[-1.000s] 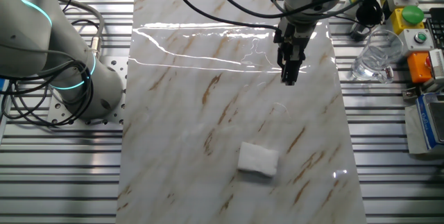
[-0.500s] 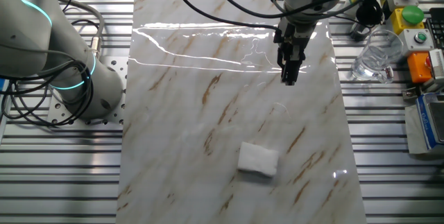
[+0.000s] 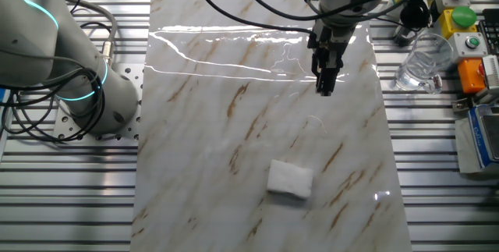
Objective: Clean the tabletop with a sponge
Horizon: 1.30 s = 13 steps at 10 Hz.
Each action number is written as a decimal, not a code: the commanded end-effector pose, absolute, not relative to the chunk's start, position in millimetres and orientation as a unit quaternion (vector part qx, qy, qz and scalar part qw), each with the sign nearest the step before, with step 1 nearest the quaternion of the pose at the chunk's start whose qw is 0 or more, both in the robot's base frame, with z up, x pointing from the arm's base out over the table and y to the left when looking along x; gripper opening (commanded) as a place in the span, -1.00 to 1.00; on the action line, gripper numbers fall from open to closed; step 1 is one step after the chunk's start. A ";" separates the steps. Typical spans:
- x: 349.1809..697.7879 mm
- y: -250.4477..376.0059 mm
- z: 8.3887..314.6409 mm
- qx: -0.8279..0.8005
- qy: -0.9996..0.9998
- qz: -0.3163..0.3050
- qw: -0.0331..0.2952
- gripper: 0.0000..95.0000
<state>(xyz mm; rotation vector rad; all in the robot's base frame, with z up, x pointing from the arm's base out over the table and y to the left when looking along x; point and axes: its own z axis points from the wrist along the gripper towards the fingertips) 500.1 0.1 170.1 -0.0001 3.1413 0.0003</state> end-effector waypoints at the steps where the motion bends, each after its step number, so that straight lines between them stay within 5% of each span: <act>1: 499.5 -0.1 169.6 -0.089 0.995 0.013 0.043 -1.00; 13: 498.8 0.0 169.5 -0.083 0.996 0.007 0.042 -1.00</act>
